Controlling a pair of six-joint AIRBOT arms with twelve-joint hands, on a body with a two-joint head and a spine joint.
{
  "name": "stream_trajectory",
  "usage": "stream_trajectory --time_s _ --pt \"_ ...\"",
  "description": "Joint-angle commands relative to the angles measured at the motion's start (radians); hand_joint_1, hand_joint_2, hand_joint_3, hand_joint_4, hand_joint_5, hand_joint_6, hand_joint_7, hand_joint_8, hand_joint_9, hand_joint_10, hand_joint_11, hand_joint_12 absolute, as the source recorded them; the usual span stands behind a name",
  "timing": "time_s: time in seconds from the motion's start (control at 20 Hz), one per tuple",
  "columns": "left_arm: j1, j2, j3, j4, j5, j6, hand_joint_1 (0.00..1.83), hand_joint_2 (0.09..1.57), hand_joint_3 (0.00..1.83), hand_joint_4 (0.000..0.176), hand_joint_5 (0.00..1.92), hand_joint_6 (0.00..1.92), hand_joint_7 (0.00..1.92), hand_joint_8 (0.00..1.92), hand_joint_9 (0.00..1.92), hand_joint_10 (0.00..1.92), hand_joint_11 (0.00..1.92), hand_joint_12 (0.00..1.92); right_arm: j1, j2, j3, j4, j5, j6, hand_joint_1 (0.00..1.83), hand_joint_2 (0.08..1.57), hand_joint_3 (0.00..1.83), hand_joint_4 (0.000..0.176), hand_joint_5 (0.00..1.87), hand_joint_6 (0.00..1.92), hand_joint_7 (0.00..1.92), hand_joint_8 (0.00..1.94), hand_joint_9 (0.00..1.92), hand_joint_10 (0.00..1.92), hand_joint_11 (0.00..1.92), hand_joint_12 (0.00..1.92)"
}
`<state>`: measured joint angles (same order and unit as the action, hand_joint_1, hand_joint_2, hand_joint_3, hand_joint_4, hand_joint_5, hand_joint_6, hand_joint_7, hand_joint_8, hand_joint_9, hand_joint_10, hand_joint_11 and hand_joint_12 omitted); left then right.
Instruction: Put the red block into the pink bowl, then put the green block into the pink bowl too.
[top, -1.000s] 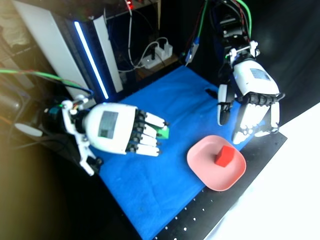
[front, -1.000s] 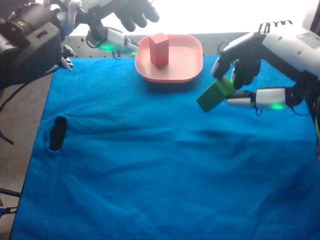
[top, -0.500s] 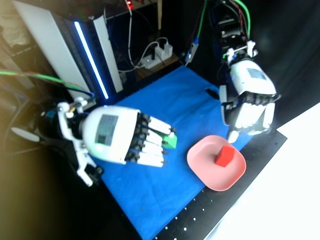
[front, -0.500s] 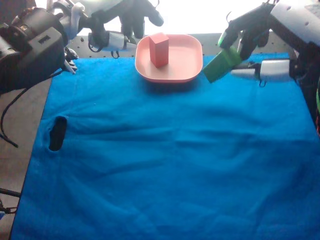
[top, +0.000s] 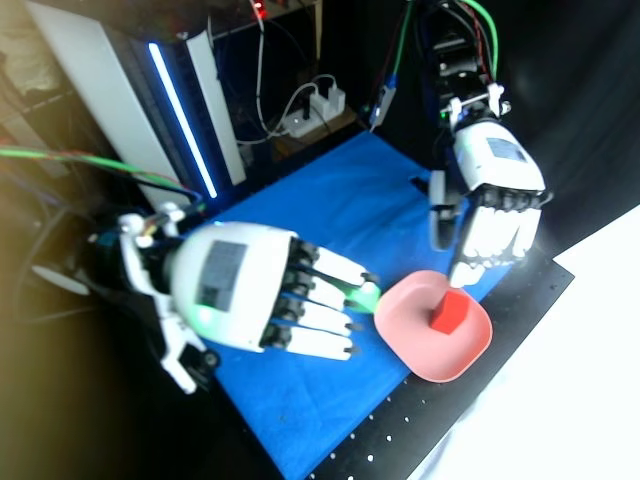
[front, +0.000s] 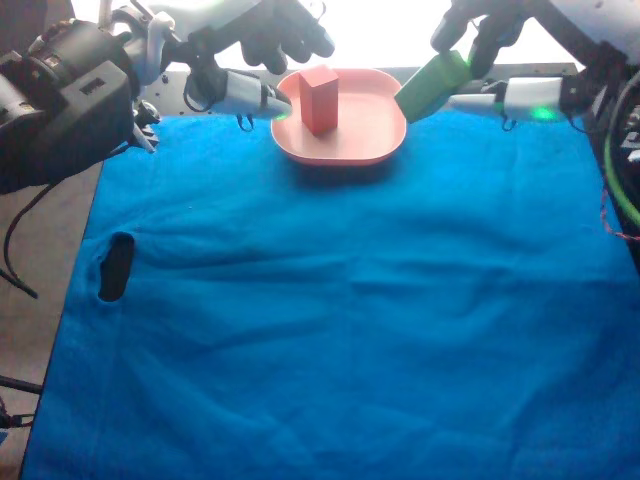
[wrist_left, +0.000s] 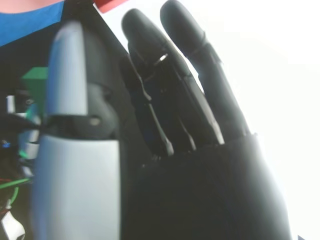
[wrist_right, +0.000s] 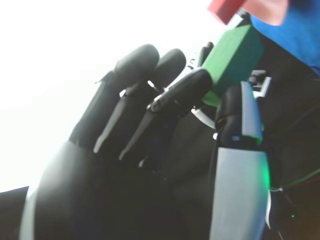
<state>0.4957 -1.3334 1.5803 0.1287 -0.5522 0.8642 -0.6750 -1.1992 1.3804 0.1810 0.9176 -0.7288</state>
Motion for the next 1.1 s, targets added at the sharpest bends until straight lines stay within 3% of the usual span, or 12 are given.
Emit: stream_trajectory --time_s 0.0,0.2,0.25,0.35,0.4,0.45,0.55,0.75,0.8,0.85,1.0,1.05 --pt "-0.005 0.000 -0.006 -0.013 -0.132 -0.002 1.36 0.97 0.00 0.000 0.90 0.00 1.03 0.00 1.04 0.43 0.77 1.05 0.031 -0.004 0.014 -0.002 0.118 0.005 1.30 1.01 0.00 0.000 1.14 0.58 1.34 0.51 1.17 0.47 0.84 1.26" --pt "-0.005 0.005 -0.021 -0.013 -0.158 -0.003 1.31 0.97 0.00 0.000 0.89 0.00 1.03 0.00 1.09 0.07 0.74 1.02 0.064 -0.048 0.073 -0.024 0.114 0.004 1.30 1.00 0.00 0.000 1.21 0.44 1.34 0.52 1.15 0.62 0.85 1.35" --pt "-0.005 0.006 -0.024 -0.011 -0.164 -0.003 1.31 0.97 0.00 0.000 0.90 0.00 1.03 0.00 1.08 0.06 0.71 1.01 0.064 -0.060 0.088 -0.024 0.114 0.004 1.39 1.00 0.00 0.000 1.18 0.45 1.34 0.39 1.17 0.87 0.83 1.34" --pt "-0.006 0.011 -0.029 -0.011 -0.175 -0.004 1.32 1.00 0.00 0.000 0.91 0.00 1.02 0.00 1.07 0.03 0.67 1.03 0.064 -0.071 0.107 -0.024 0.108 0.004 1.28 1.00 0.00 0.000 1.21 0.50 1.31 0.51 1.08 0.65 0.81 1.31" --pt "-0.006 0.014 -0.032 -0.011 -0.176 -0.004 1.54 1.00 0.00 0.000 0.92 0.00 1.02 0.00 1.06 0.72 0.68 1.08 0.064 -0.078 0.117 -0.024 0.096 0.004 1.29 0.99 0.00 0.000 1.20 0.51 1.35 0.46 1.12 0.60 0.83 1.28" --pt "-0.006 0.017 -0.034 -0.011 -0.181 -0.004 1.50 1.02 0.03 0.000 0.93 0.00 1.00 0.66 1.07 0.96 0.65 1.13 0.064 -0.090 0.134 -0.024 0.077 0.004 1.30 1.00 0.00 0.000 1.14 0.54 1.35 0.50 1.16 0.53 0.84 1.28" --pt "-0.005 0.017 -0.037 -0.011 -0.186 -0.004 1.49 1.06 0.00 0.000 0.94 0.01 0.95 0.87 1.05 1.07 0.65 1.15 0.064 -0.120 0.174 -0.023 0.029 0.004 1.31 1.00 0.00 0.000 1.18 0.47 1.34 0.54 1.20 0.50 0.88 1.25" --pt "-0.006 0.018 -0.042 -0.008 -0.193 -0.004 1.48 1.09 0.00 0.000 0.94 0.00 0.96 0.93 0.93 1.21 0.60 1.14 0.064 -0.167 0.247 -0.007 -0.029 0.005 1.15 0.87 0.00 0.000 1.19 0.08 1.32 0.11 1.22 0.36 0.89 1.13" --pt "-0.006 0.018 -0.044 -0.007 -0.195 -0.004 1.29 1.07 0.06 0.000 0.89 0.90 1.10 0.77 0.95 0.41 0.54 1.16 0.064 -0.174 0.261 0.005 -0.036 0.005 1.20 0.94 0.01 0.000 1.36 0.18 1.36 0.07 1.30 0.31 0.98 1.08" --pt "-0.006 0.018 -0.045 -0.005 -0.197 -0.004 1.35 1.11 0.02 0.000 0.82 1.13 1.07 0.79 0.94 1.03 0.52 1.16 0.064 -0.177 0.267 0.013 -0.038 0.005 1.21 0.97 0.00 0.000 1.36 0.28 1.35 0.04 1.33 0.25 1.01 1.02" --pt "-0.007 0.019 -0.049 -0.001 -0.200 -0.004 1.37 1.13 0.00 0.000 0.75 1.23 1.00 0.88 0.96 1.21 0.59 1.18 0.068 -0.178 0.279 0.026 -0.038 0.005 1.21 0.98 0.00 0.000 1.30 0.42 1.40 0.02 1.36 0.27 0.98 1.14" --pt "-0.007 0.019 -0.049 -0.001 -0.201 -0.004 1.36 1.15 0.00 0.000 0.70 1.29 0.96 0.94 0.90 1.25 0.57 1.16 0.073 -0.178 0.281 0.026 -0.038 0.005 1.29 0.98 0.00 0.000 1.36 0.14 1.40 0.37 1.38 0.31 0.99 1.21"
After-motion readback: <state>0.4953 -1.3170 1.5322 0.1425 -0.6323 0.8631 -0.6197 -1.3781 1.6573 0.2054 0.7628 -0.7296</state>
